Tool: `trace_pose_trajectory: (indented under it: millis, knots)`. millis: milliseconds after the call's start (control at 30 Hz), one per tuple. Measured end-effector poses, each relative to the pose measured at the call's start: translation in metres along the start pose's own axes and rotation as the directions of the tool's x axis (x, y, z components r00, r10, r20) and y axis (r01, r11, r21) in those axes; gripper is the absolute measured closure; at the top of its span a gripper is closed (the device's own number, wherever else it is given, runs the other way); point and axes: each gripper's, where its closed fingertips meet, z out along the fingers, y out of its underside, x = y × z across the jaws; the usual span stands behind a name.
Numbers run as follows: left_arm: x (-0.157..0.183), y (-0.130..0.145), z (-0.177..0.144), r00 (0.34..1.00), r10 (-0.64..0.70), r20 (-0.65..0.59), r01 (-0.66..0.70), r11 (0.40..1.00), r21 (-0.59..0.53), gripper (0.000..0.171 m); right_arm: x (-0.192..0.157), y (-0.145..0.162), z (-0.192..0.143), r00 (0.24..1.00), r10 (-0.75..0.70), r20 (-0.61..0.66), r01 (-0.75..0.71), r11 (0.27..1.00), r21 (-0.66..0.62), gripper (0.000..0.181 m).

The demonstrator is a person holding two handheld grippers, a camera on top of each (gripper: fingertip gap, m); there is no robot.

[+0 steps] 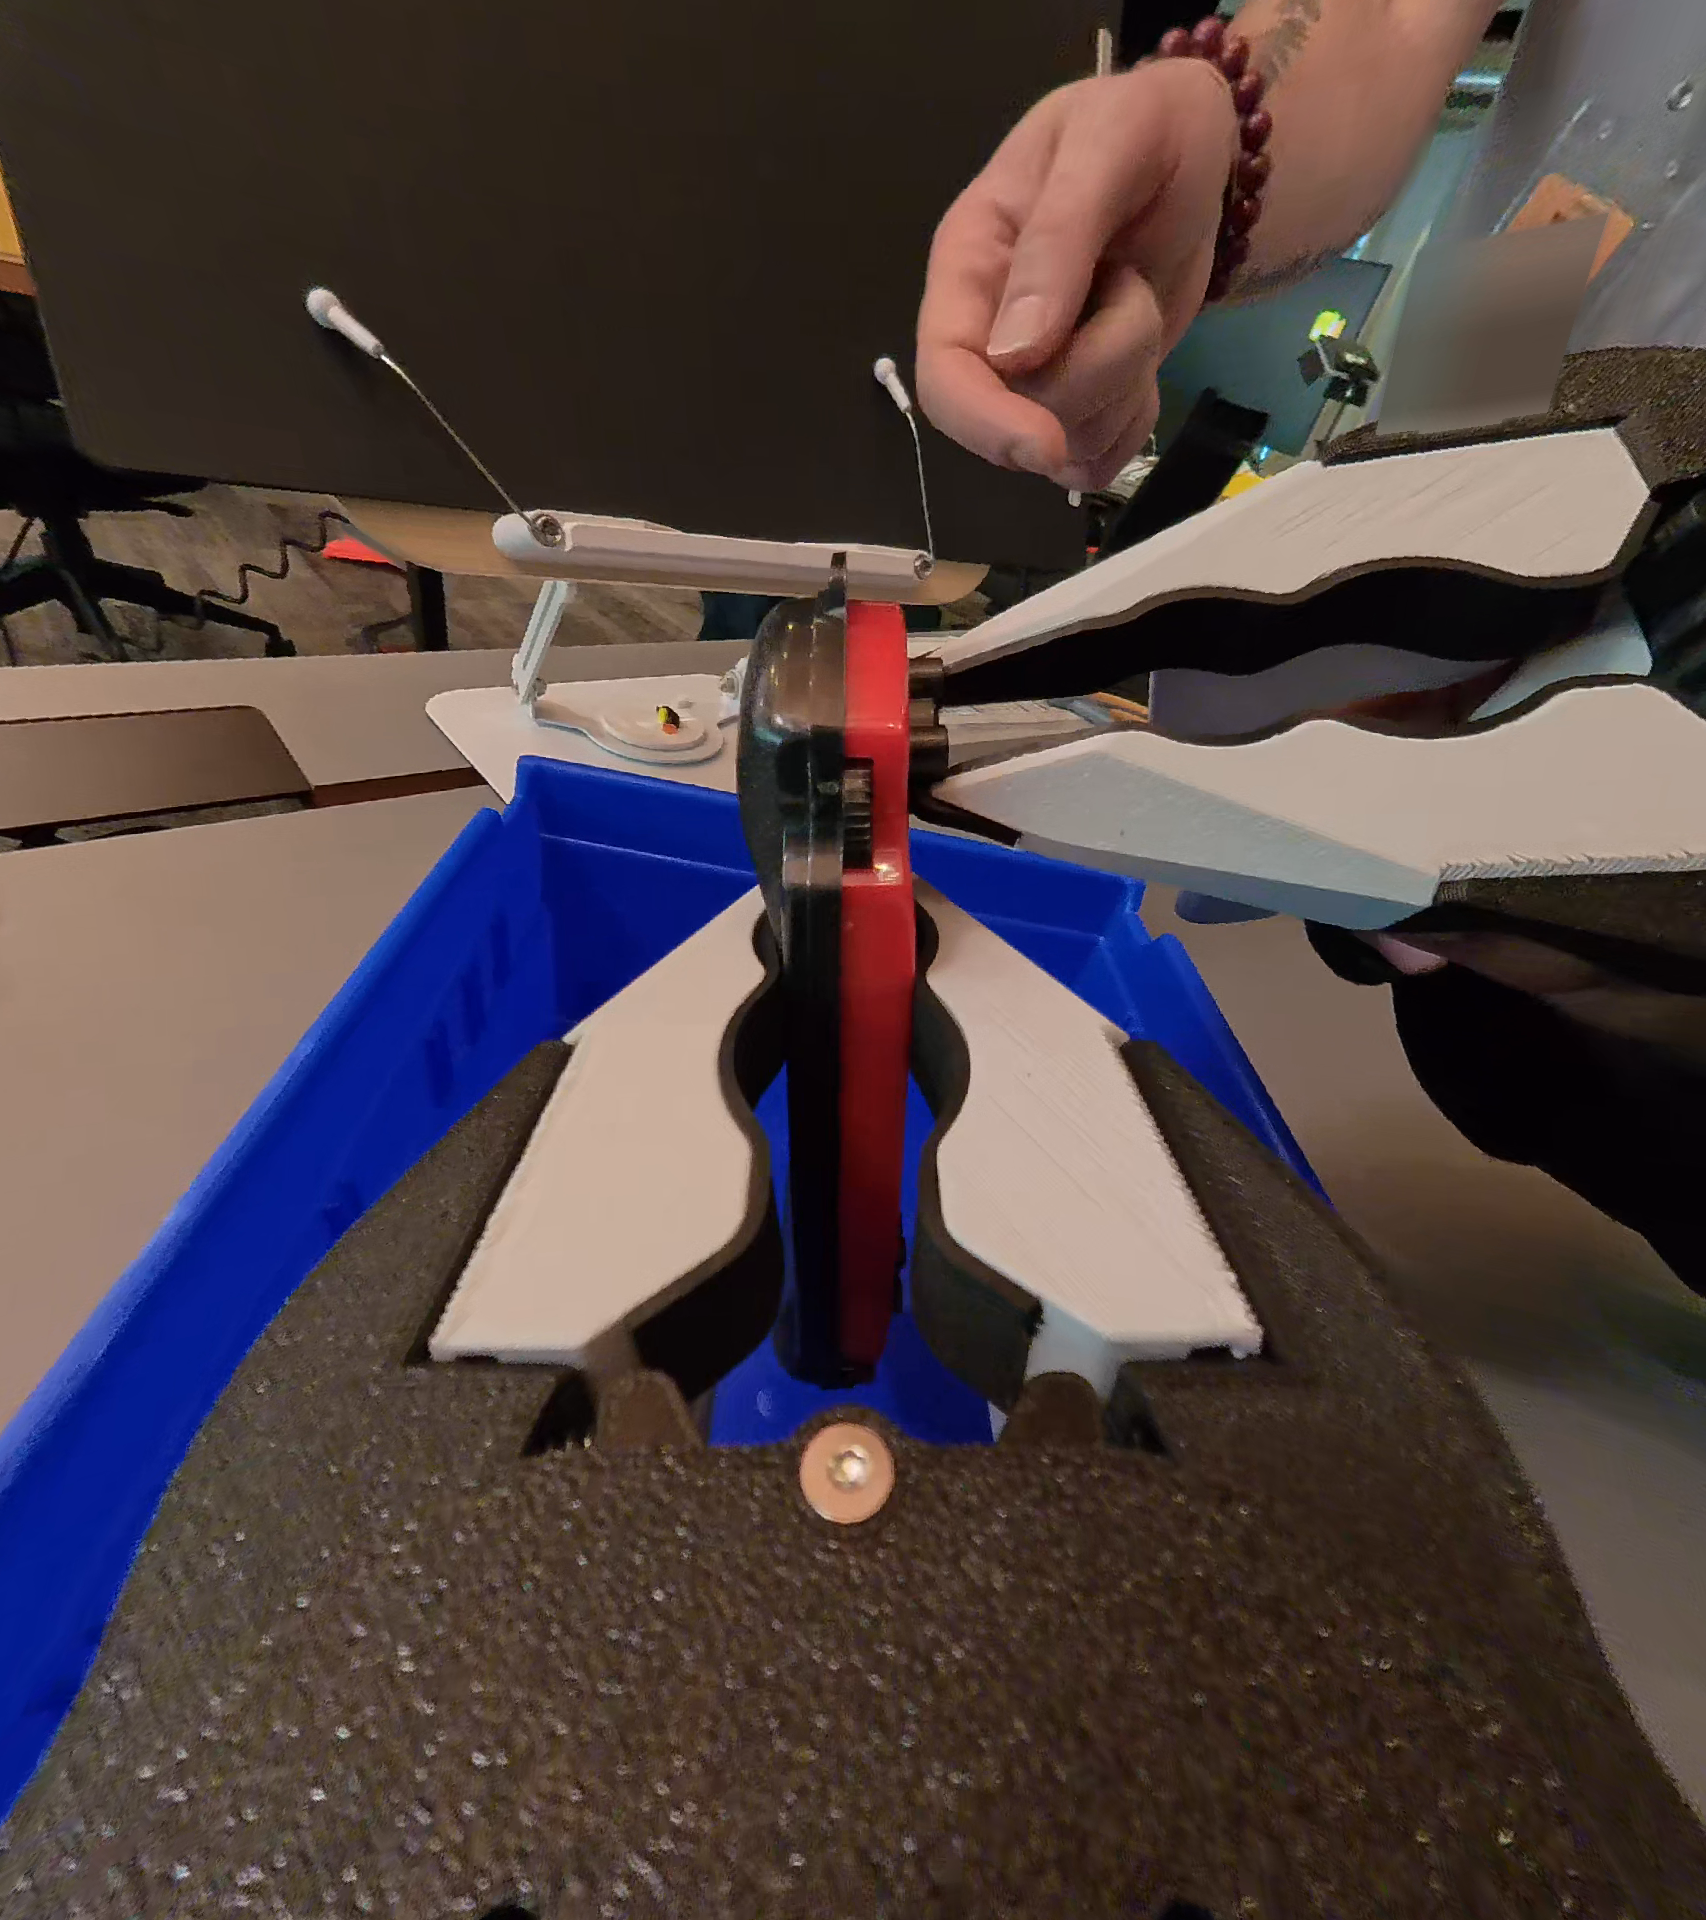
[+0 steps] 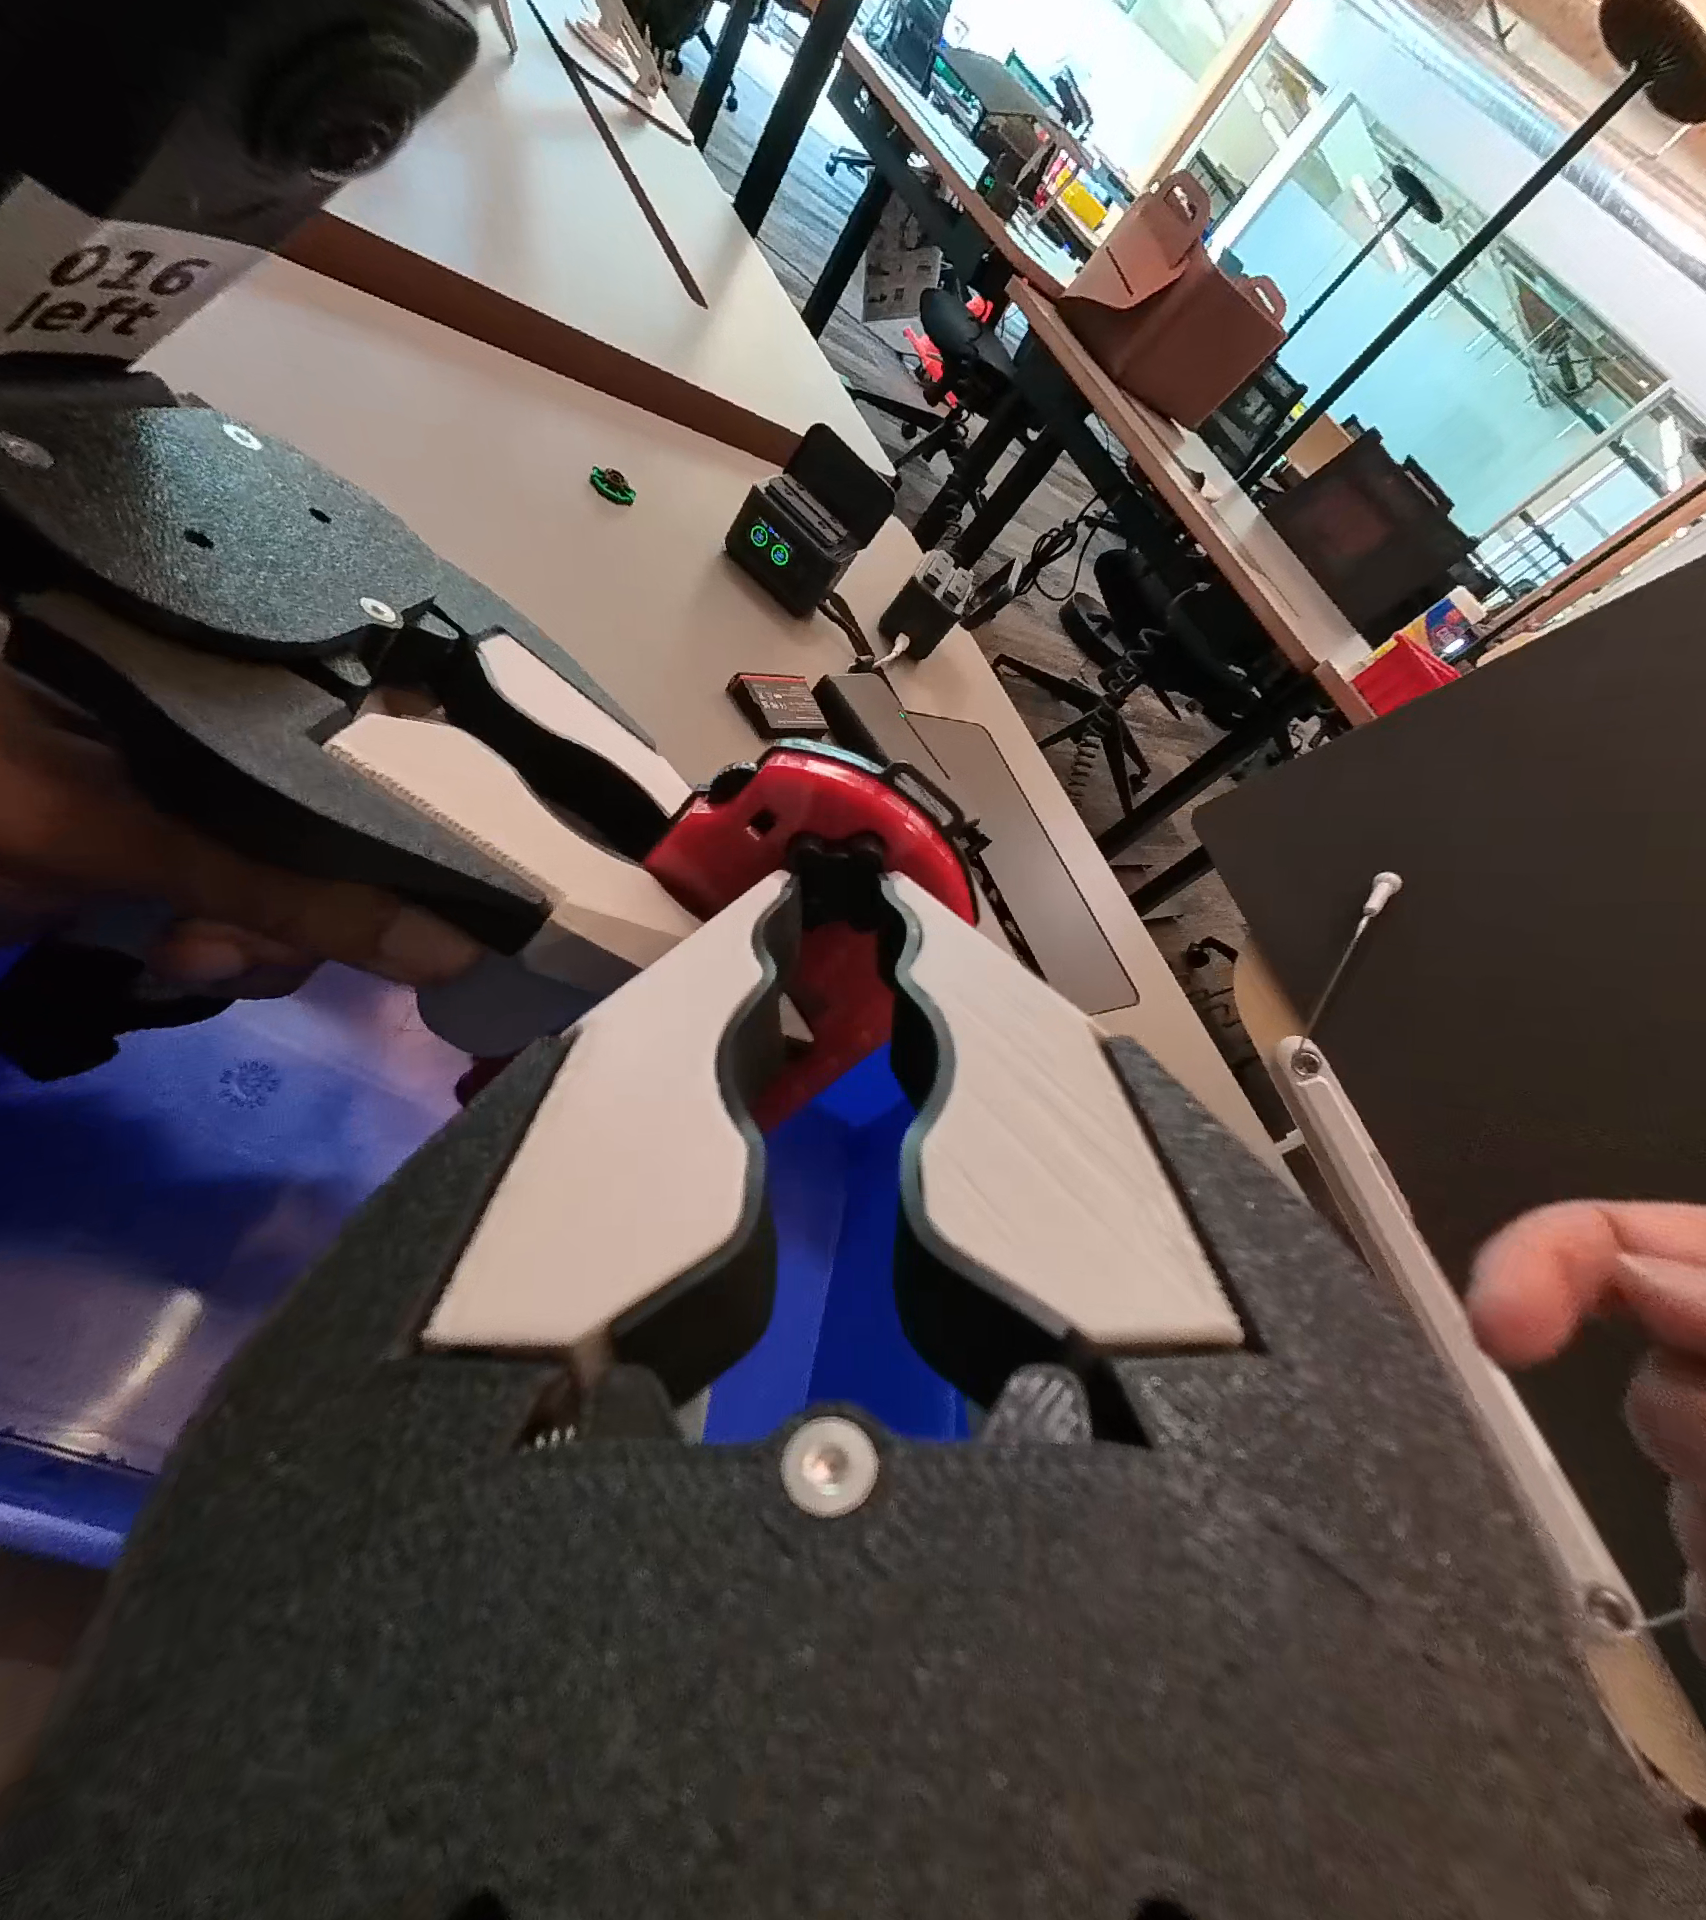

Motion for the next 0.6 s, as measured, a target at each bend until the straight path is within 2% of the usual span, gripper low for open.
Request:
trace_pose_trajectory:
  millis: [433,567,600]
  knots:
    - [0.001,0.004,0.002,1.0,-0.022,-0.001,0.022,1.0,-0.013,0.155,0.001,0.006,-0.001,1.0,0.017,-0.007,-0.017,1.0,-0.018,0.169]
    - [0.01,-0.001,0.003,0.999,0.05,0.012,-0.05,0.999,0.005,0.156,0.004,0.004,-0.016,0.997,0.07,-0.026,-0.07,0.998,-0.002,0.17]
    - [0.001,0.002,0.003,0.997,0.035,0.062,-0.034,0.999,-0.014,0.154,0.007,0.001,-0.021,0.996,0.085,-0.032,-0.084,0.996,0.028,0.181]
